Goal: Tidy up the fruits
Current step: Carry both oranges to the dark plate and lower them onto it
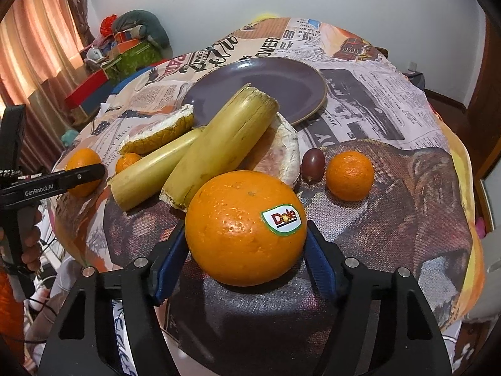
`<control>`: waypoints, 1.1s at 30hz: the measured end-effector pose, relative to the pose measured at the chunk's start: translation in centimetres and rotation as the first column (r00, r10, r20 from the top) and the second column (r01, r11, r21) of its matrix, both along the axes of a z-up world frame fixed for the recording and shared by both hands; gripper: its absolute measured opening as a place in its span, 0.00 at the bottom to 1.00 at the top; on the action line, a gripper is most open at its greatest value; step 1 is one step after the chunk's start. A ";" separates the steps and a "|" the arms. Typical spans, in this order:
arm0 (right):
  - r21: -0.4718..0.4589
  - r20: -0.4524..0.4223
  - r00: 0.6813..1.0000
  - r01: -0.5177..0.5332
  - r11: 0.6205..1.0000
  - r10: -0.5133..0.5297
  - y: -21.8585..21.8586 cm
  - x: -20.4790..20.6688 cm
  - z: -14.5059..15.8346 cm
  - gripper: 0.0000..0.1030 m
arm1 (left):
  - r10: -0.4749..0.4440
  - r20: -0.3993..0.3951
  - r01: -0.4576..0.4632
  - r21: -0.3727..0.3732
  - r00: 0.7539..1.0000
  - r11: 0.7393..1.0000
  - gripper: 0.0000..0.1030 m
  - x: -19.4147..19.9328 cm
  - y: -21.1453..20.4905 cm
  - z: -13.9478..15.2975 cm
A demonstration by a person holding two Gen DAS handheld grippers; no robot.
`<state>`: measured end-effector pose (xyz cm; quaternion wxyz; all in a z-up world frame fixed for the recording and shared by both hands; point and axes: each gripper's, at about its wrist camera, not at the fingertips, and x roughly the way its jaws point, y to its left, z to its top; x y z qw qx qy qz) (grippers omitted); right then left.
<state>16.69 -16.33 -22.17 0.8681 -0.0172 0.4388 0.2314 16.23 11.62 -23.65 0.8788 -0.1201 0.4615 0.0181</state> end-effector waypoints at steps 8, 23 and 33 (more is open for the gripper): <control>0.016 -0.001 1.000 0.004 1.000 -0.004 -0.3 0.0 0.5 0.64 | -0.003 0.003 0.003 0.022 1.000 1.000 0.63 -0.2 -0.5 1.1; 0.085 0.133 0.990 0.039 0.996 -0.051 -1.8 1.0 5.4 0.64 | -0.084 0.198 0.074 0.061 0.977 0.995 0.63 1.3 -4.2 8.7; 0.120 0.263 0.962 0.040 0.992 -0.070 -1.6 3.0 9.1 0.64 | -0.132 0.261 0.121 0.059 0.956 0.991 0.63 4.1 -6.4 10.8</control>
